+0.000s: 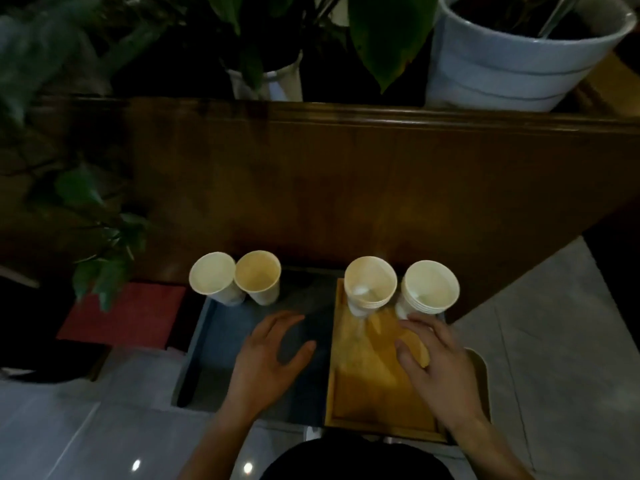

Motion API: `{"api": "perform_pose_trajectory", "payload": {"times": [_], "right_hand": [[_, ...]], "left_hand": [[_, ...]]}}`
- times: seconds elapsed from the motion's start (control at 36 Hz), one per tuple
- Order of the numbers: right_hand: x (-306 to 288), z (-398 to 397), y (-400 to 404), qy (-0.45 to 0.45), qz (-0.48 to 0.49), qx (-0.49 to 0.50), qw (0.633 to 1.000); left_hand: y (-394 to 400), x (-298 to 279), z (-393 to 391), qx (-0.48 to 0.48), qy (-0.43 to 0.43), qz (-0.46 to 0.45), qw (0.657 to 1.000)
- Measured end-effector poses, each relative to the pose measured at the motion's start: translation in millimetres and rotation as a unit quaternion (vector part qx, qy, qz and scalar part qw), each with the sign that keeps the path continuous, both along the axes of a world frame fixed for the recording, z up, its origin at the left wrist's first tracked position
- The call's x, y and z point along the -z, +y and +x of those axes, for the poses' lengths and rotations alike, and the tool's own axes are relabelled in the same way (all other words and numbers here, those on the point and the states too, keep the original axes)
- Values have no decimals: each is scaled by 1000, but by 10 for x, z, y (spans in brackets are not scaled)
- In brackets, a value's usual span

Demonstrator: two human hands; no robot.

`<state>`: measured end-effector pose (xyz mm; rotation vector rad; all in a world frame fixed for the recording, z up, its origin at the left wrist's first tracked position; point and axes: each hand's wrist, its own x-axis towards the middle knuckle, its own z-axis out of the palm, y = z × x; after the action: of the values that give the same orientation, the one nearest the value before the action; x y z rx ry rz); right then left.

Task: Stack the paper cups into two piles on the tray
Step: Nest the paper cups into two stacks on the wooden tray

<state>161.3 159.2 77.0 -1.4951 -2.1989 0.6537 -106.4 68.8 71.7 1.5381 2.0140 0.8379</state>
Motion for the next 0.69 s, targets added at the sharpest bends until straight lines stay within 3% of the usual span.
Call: {"api": "perform_pose_trajectory", "payload": {"times": [0.11,0.28,0.5,0.69], "right_hand": [[-38,-195,-55,-11,-1,-40,999],[-24,-612,2,-110,-69,-162,978],[8,-1341,179,-210,-21,-263,941],[-103,-1909,350,-183,33,-235,954]], "left_hand": [[-227,2,-198,-18,16,-31,999],[-423,-50,-534,-4,53,-78,996],[-446,-100,-1122,34,216,-186,958],[-275,-142,-1554,-25,266,-81,960]]}}
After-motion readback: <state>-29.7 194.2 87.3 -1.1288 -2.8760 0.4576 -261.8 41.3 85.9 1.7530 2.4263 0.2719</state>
